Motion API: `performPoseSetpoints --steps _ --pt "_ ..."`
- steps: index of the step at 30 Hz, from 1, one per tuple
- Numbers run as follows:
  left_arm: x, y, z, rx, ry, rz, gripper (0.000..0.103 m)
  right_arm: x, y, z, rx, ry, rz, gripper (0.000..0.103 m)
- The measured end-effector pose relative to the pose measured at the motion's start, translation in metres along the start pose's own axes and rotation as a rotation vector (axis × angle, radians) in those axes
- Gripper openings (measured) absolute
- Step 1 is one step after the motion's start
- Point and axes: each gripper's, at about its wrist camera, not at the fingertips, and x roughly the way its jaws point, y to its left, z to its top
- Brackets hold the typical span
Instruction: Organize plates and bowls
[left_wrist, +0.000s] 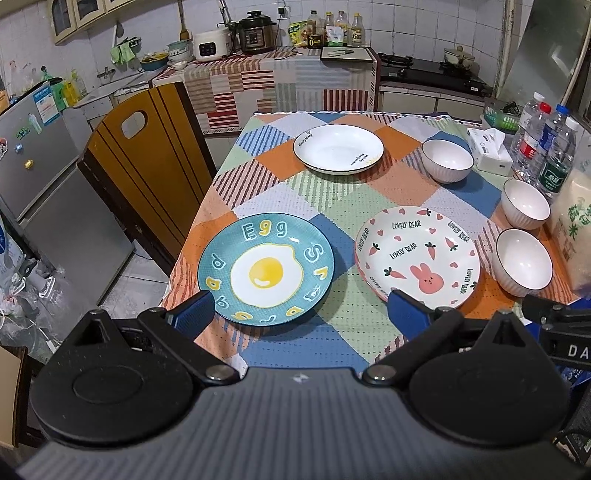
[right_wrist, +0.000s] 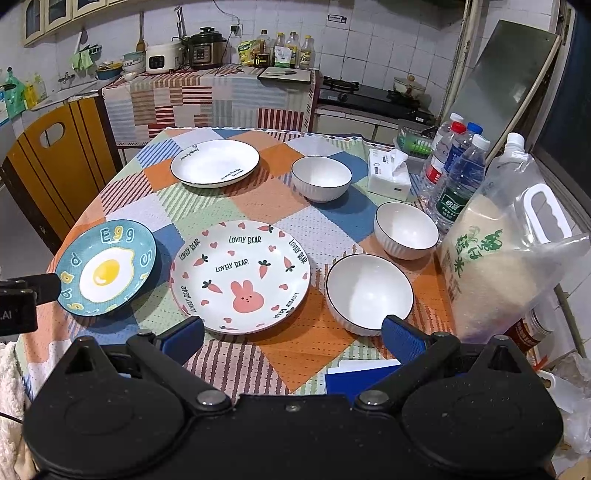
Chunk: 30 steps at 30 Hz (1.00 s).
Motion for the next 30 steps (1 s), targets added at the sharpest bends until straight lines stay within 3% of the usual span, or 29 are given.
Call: performPoseSetpoints --steps 7,18,30 --pt "0.004 -0.003 0.0 0.009 0.024 -0.019 0.101 0.002 -0.002 0.0 0.005 0.004 -0.011 0.103" --pt "0.002 -0.003 -0.001 0.039 -0.009 -0.018 0.102 0.007 -0.006 -0.001 0.026 0.012 -0.021 0.103" --pt "0.011 0.004 -0.003 0.009 0.025 -0.045 0.102 0.008 -0.008 -0.004 0.029 0.019 -0.026 0.103"
